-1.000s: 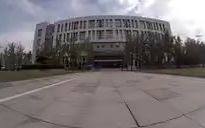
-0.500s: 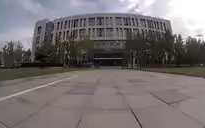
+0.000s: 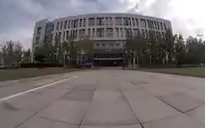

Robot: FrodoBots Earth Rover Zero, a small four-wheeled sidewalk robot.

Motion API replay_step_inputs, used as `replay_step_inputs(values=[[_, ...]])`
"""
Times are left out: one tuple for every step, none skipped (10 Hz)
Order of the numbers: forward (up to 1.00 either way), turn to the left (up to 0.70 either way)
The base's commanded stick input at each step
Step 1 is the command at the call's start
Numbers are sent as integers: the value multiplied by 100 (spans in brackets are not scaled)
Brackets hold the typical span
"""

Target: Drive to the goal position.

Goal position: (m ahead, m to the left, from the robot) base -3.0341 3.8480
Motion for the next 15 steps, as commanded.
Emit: replay_step_inputs(values=[[70,0],[70,0],[70,0],[70,0],[70,0],[70,11],[70,24],[70,-9],[70,-35],[70,-35],[70,-35],[70,-35],[70,-35],[70,0],[70,0]])
